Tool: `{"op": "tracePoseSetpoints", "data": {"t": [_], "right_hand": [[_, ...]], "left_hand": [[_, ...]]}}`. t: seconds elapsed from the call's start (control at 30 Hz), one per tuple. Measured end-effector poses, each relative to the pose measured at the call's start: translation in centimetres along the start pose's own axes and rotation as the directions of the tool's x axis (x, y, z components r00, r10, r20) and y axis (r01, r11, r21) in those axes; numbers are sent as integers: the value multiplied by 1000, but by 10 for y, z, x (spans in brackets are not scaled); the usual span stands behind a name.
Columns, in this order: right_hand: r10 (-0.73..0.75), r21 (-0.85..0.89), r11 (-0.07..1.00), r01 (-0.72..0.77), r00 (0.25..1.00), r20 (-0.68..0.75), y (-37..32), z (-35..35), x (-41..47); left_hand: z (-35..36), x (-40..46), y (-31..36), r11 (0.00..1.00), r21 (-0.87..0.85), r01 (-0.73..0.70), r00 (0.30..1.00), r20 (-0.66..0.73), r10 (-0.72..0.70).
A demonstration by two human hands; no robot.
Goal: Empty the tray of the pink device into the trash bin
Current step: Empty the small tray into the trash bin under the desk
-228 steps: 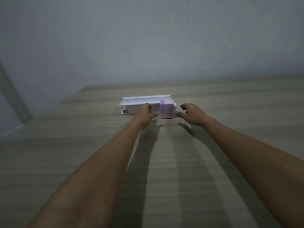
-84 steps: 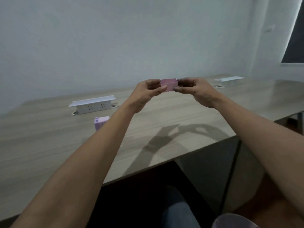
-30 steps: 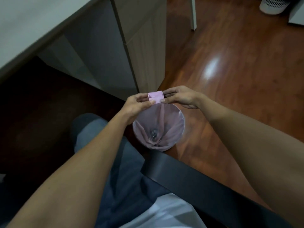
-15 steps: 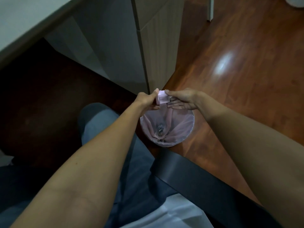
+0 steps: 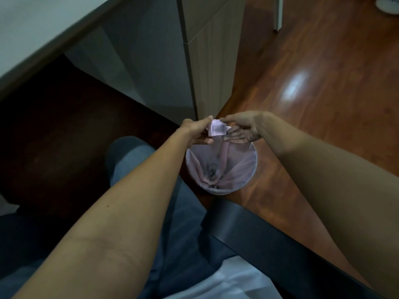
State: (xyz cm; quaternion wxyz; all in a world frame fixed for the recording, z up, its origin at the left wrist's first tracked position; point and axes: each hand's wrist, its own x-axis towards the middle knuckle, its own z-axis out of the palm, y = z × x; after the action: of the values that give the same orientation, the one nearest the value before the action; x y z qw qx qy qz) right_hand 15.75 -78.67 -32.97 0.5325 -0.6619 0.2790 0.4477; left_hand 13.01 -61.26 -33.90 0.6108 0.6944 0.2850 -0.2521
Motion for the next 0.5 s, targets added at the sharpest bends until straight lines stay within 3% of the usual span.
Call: {"op": "tracePoseSetpoints", "data": {"t": [0.3,0.5], "right_hand": [[-290,96,955,279,947,138,0,-3,-8],[-457,178,883,433,881,124,-10,0,-25]], "left_hand": [[-20,-16,-2,971,-37,-236,959,154,239],[-34,-34,14,916,88,-392,912,167,375]]}}
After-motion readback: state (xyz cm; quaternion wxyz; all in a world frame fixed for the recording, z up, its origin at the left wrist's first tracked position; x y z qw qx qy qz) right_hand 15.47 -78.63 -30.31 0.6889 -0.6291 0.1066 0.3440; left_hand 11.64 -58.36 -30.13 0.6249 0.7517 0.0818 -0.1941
